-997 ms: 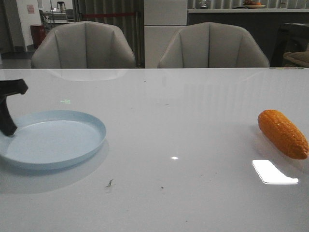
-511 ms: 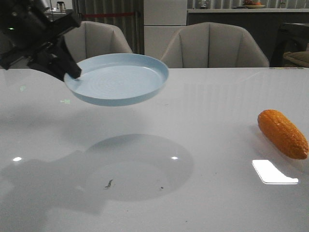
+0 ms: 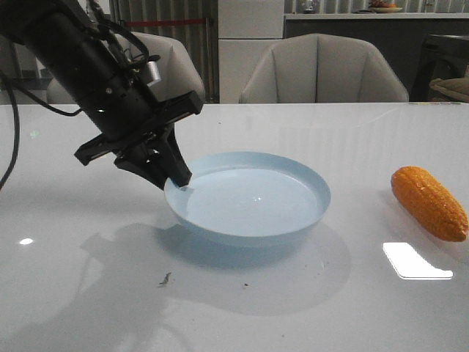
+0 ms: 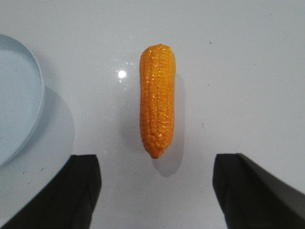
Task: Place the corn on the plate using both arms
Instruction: 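Lower the plate onto the table, open and withdraw the left gripper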
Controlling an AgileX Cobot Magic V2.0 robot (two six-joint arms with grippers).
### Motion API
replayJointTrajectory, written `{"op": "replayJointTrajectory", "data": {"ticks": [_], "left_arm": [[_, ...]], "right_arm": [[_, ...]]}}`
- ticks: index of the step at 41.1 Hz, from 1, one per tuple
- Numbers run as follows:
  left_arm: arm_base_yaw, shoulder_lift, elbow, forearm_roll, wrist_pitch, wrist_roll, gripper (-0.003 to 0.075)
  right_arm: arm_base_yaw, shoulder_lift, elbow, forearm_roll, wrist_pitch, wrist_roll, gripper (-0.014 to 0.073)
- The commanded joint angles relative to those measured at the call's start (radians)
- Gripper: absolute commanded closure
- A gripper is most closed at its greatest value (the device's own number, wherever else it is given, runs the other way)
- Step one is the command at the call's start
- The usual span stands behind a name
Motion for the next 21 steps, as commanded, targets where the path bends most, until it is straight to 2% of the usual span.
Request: {"op": "replayJointTrajectory", "data": {"ticks": [1, 9, 21], "left_arm": [[-0.013, -0.05, -0.032, -0.033, -0.033, 0.029, 0.0579], [-0.018, -0.048, -0.032, 0.011, -0.068, 0.052, 0.0414], [-0.014, -0.065, -0.099, 0.025, -0.041, 0.052, 0.0405]], "right_arm": [[0.001, -0.011, -0.037, 0.004, -0.053, -0.003, -0.0003], [0.001, -0.011, -0.037, 0.004, -0.053, -0.003, -0.0003], [0.001, -0.011, -0.037, 0.004, -0.054, -0.003, -0.0003]]}}
